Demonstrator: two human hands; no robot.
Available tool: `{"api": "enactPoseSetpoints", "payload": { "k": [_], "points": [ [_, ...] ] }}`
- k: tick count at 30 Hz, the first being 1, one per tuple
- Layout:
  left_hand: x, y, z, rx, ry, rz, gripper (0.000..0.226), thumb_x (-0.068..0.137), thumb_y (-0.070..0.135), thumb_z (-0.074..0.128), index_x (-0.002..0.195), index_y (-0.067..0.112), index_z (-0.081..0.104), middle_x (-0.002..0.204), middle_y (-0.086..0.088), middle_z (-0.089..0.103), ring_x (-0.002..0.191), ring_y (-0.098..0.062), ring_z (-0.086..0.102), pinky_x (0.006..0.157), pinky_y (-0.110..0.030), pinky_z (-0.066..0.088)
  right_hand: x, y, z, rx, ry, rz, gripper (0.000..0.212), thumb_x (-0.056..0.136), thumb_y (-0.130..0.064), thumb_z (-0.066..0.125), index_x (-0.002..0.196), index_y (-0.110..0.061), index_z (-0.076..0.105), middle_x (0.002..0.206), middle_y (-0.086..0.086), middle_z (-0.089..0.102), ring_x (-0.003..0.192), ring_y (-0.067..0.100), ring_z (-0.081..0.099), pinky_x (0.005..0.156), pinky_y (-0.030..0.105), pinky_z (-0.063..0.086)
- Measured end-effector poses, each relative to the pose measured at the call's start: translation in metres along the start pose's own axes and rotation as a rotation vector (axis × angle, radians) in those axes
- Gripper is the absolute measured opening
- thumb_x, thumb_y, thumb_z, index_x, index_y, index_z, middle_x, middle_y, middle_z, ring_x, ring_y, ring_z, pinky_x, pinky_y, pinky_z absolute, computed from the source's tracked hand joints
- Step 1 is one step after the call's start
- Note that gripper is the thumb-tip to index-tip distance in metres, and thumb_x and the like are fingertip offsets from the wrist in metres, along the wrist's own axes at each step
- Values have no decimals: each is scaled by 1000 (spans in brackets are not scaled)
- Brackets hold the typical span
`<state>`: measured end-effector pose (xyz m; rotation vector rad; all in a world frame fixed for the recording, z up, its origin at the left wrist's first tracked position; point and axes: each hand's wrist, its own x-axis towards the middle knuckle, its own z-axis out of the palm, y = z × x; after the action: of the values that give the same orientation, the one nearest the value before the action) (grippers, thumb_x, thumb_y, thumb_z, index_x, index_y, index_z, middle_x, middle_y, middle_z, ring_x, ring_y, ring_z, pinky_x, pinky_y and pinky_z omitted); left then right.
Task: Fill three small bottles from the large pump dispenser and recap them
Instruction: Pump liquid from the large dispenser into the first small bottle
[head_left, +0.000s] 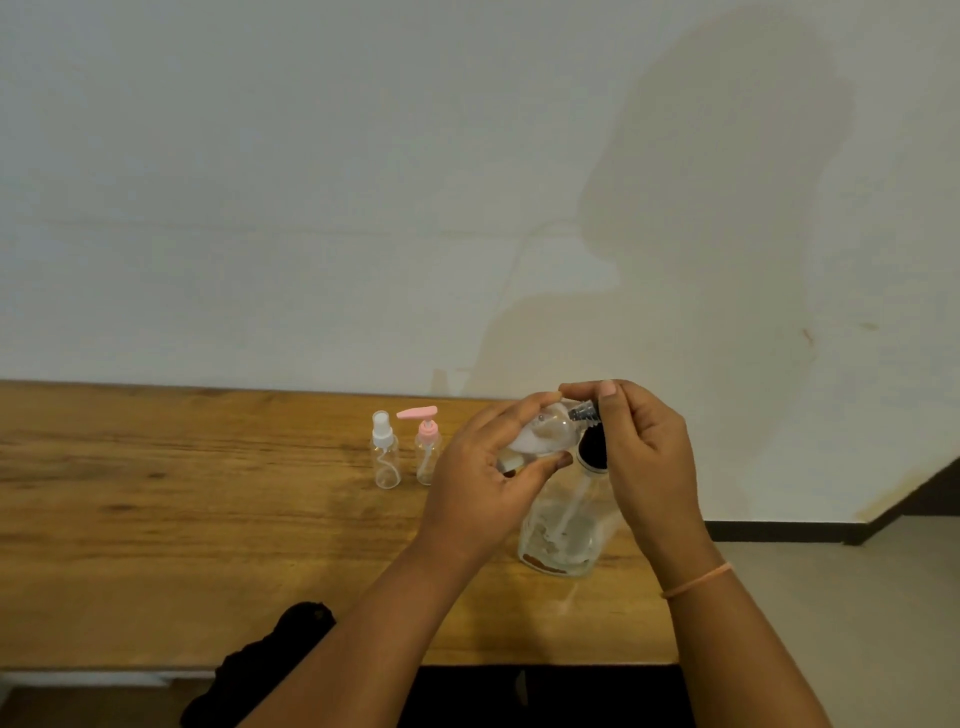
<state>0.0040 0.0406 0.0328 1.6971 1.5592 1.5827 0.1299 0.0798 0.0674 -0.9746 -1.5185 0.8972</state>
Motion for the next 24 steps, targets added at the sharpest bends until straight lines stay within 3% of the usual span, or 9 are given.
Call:
{"api": "enactPoseSetpoints", "payload": {
  "k": [3, 8, 12, 17, 24],
  "points": [
    [0, -1, 0, -6, -3, -5, 54, 76, 23, 77, 121, 41, 54, 115, 15, 61, 109, 9, 51, 87, -1, 37, 0, 2, 0, -2, -2, 8, 32, 101, -16, 40, 92, -11, 70, 81, 26, 66, 76, 35, 59, 69, 41, 50],
    [-2, -6, 0, -1, -11, -32, 57, 76, 20, 77, 116, 49, 50, 113, 20, 59, 108, 12, 50, 86, 0, 37, -2, 15, 6, -18, 8, 54, 34, 101, -19, 38, 90, -11, 70, 83, 1, 71, 78, 10, 66, 68, 22, 52],
    [-2, -3, 0, -1, -1, -9, 56, 76, 21, 77, 117, 48, 50, 114, 19, 59, 109, 13, 50, 86, 0, 36, -2, 10, 4, 9, -7, 67, 34, 101, -22, 38, 92, -12, 70, 84, 7, 71, 79, 20, 65, 69, 28, 52],
    [-1, -1, 0, -10, 18, 18, 52, 76, 23, 77, 120, 40, 55, 113, 14, 62, 108, 10, 51, 85, -1, 37, 2, 2, -1, 7, -54, 41, 31, 100, -22, 38, 100, -18, 68, 90, -1, 70, 84, 9, 63, 70, 14, 50],
    [-5, -5, 3, -19, -15, -44, 55, 77, 23, 76, 119, 48, 52, 113, 17, 60, 108, 8, 52, 86, -3, 39, -2, 17, 1, 0, -34, 76, 35, 101, -23, 35, 101, -13, 69, 96, -3, 69, 87, 1, 64, 70, 11, 48]
  ]
}}
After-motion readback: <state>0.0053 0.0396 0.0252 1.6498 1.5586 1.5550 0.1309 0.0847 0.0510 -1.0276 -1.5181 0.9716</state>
